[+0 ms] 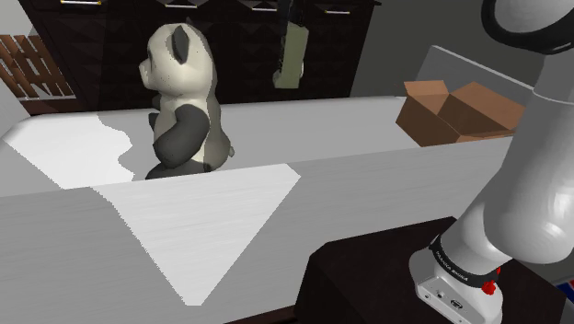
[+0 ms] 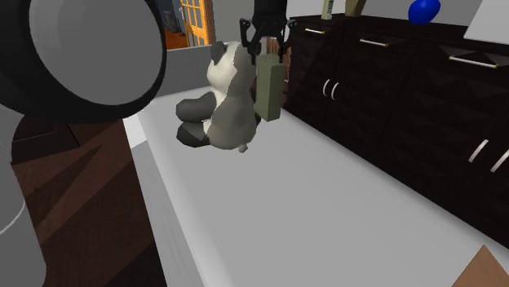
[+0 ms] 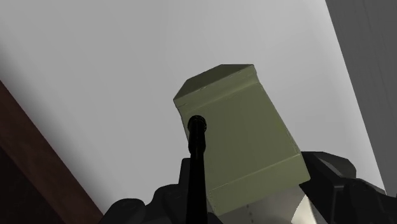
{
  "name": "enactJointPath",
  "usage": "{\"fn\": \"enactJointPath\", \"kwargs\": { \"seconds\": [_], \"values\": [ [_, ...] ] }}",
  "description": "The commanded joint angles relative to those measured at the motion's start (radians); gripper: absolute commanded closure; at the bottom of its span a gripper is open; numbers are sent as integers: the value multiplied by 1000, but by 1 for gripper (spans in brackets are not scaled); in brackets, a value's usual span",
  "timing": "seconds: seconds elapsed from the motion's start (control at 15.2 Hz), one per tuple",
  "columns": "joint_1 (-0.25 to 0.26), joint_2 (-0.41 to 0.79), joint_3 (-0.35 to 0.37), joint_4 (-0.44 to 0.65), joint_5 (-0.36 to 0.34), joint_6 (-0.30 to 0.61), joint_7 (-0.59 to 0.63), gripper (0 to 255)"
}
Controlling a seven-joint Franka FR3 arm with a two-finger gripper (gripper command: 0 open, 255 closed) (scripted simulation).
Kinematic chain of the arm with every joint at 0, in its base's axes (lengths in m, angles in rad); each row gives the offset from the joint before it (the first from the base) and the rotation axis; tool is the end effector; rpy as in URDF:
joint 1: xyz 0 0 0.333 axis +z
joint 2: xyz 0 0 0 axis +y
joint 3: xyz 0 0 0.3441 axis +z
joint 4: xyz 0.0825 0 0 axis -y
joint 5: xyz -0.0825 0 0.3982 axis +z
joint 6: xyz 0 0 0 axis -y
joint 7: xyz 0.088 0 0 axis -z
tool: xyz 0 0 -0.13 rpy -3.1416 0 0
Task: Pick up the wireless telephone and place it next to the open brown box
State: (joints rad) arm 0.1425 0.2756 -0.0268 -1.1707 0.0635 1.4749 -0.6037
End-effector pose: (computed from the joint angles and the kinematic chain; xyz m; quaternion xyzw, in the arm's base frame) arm 0.6438 0.0866 0.6458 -0.9341 -0.3556 -0.0206 0.0236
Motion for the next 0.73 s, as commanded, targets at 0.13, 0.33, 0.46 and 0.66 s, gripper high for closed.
{"fn": "enactJointPath", "kwargs": {
  "seconds": [0.13, 0.33, 0.46, 0.66],
  "values": [
    [-45, -114, -27, -145, 4, 26, -75, 255],
    [-78, -181, -52, -224, 4, 35, -134, 255],
    [-100, -220, -71, -267, 2, 37, -175, 255],
    [-132, -269, -100, -319, -1, 36, -237, 255]
  ]
}}
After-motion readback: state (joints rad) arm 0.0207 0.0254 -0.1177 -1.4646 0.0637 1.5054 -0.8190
